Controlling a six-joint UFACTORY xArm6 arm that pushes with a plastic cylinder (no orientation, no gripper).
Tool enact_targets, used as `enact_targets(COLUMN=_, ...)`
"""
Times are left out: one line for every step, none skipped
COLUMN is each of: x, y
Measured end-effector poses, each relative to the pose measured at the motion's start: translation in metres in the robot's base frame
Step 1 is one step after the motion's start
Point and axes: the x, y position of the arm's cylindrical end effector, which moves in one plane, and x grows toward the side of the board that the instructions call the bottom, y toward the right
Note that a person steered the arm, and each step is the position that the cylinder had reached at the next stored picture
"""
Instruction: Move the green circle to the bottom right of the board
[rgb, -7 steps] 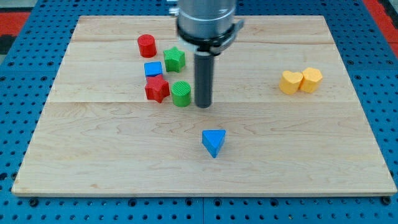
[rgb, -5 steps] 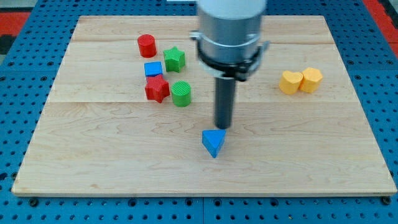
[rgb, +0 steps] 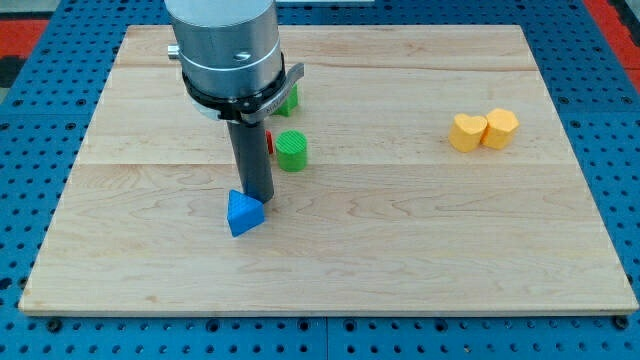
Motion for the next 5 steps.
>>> enact_targets(x=-0.008, y=0.000)
enact_targets(x=-0.026, y=0.000)
enact_targets(x=-0.045, y=-0.007)
enact_targets(x=-0.071, y=-0.031)
enact_targets(x=-0.095, y=-0.065)
